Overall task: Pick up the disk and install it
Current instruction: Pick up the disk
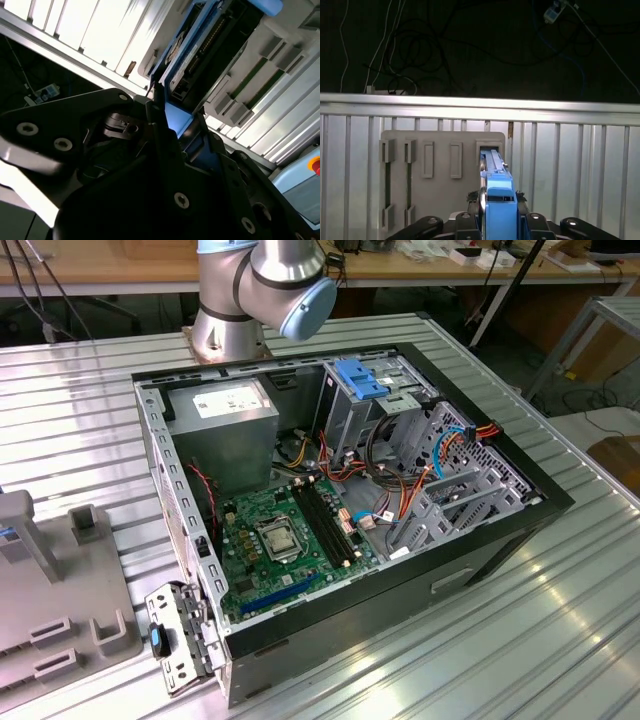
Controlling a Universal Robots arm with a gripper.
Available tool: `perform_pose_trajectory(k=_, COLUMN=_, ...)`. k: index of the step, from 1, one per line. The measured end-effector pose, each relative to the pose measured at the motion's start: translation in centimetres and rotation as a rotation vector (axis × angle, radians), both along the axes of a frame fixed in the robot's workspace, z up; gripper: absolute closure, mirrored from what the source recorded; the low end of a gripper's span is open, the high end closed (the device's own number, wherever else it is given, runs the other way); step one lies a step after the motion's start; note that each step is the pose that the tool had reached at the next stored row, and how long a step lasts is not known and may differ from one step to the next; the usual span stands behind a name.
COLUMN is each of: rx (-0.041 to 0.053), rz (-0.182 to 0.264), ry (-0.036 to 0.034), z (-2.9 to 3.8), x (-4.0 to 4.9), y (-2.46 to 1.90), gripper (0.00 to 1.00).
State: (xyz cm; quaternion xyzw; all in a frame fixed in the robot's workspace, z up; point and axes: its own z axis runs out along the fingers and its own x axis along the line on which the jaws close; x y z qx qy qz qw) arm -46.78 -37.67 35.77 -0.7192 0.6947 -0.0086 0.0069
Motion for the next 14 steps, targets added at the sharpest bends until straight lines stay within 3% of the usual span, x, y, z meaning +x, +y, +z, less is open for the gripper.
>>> perform_pose_trajectory(k=7, rx=0.0005, rz=0.0, ry=0.0003, z=0.04, x=0.0, y=0.0, gripper=0.63)
perform_pose_trajectory(k=14, rx=0.0004, rz=0.0, ry=0.0003, z=0.62, x=0.01, y=-0.01, gripper=0.63)
